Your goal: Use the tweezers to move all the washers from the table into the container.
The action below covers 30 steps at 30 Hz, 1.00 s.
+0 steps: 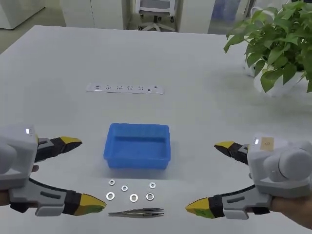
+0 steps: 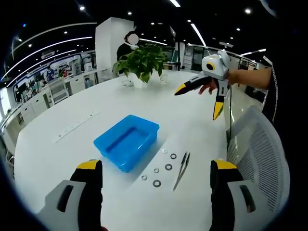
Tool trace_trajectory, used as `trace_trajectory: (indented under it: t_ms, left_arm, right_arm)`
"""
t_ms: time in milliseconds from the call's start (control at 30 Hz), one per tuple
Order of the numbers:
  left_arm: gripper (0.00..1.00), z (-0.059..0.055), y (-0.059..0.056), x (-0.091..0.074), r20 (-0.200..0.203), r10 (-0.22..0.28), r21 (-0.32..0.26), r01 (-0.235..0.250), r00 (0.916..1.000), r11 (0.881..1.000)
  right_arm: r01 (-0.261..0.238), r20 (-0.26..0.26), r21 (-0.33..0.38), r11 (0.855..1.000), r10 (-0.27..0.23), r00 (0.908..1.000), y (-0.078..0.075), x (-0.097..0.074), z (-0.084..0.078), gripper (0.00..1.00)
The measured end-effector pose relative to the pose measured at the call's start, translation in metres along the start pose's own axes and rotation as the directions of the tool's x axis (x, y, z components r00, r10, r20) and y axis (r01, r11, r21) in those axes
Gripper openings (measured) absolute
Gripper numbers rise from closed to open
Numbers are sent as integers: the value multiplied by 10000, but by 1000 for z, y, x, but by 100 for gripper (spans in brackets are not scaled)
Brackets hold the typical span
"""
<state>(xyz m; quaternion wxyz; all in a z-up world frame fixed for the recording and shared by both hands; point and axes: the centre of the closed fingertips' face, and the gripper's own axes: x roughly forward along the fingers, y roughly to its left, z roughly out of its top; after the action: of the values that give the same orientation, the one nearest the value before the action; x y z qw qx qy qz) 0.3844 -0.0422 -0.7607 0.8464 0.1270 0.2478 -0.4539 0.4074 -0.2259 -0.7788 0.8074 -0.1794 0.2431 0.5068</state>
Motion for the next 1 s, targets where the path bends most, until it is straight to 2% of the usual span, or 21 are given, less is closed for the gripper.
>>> trace_trajectory:
  t_ms: [1000]
  left_arm:
    - [98, 0, -2, -2, -82, -3, 204, 5, 10000, 9998]
  right_arm:
    - [-49, 19, -233, 9997, 49, 10000, -1, -1, 4, 99]
